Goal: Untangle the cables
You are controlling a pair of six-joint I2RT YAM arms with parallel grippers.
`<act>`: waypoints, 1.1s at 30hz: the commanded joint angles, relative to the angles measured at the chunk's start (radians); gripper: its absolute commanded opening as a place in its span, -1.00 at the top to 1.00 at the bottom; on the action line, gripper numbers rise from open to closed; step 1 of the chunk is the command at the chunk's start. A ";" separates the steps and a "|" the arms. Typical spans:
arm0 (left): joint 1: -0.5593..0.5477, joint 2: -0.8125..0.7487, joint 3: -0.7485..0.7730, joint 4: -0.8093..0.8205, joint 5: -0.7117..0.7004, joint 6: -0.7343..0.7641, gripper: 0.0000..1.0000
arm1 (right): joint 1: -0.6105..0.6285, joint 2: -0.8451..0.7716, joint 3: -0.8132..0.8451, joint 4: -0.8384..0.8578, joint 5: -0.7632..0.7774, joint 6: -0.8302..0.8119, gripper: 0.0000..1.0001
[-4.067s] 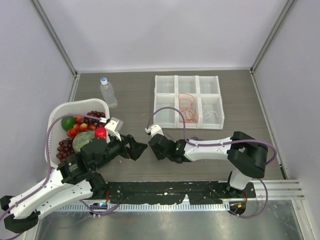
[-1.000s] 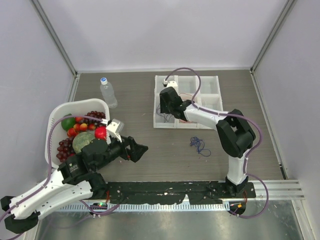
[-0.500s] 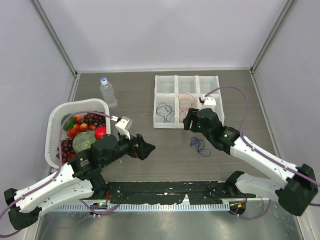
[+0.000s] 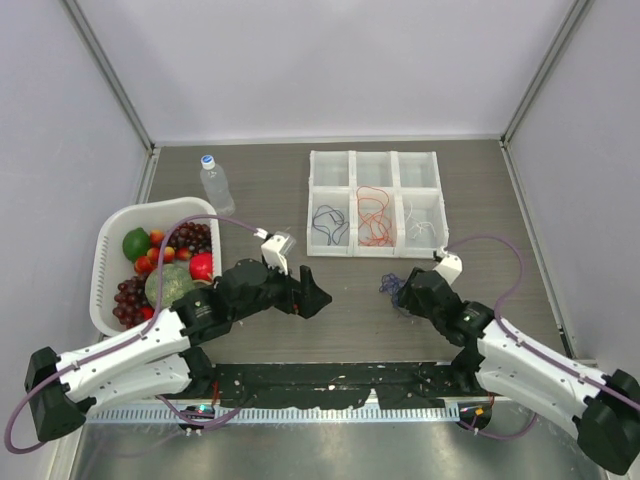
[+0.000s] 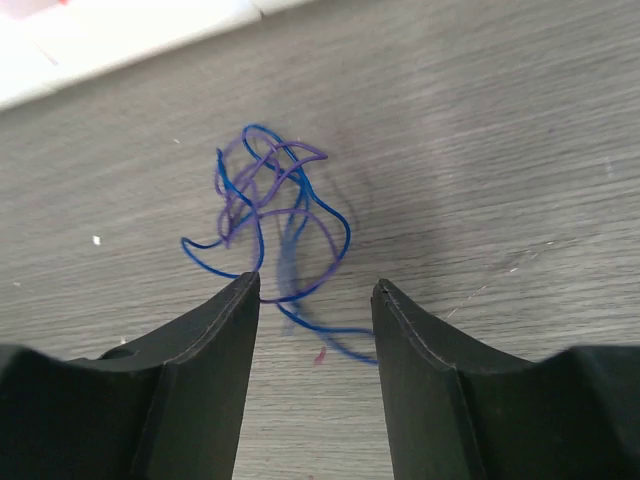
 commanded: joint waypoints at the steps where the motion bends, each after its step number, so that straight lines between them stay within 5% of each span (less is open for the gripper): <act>1: 0.002 -0.019 0.009 0.074 0.016 -0.032 -0.82 | -0.003 0.138 -0.004 0.167 -0.107 -0.009 0.01; 5: 0.003 -0.033 -0.019 0.080 0.005 -0.063 -0.82 | 0.010 0.287 0.006 0.314 -0.314 -0.093 0.72; 8: 0.002 -0.026 -0.028 0.088 0.005 -0.080 -0.82 | 0.128 0.338 0.028 0.379 -0.292 -0.075 0.98; 13: 0.002 -0.008 -0.036 0.096 -0.004 -0.082 -0.82 | 0.337 0.344 0.115 0.369 -0.194 -0.074 0.99; 23: 0.005 0.142 -0.071 0.146 0.019 -0.075 -0.62 | 0.397 0.349 0.109 0.354 -0.180 -0.025 0.97; 29: 0.003 0.300 -0.042 0.227 0.120 -0.080 -0.59 | 0.412 0.094 0.069 0.098 -0.034 0.084 0.34; 33: 0.003 0.484 0.062 0.240 0.195 -0.053 -0.37 | 0.414 -0.094 0.001 0.037 -0.013 0.164 0.09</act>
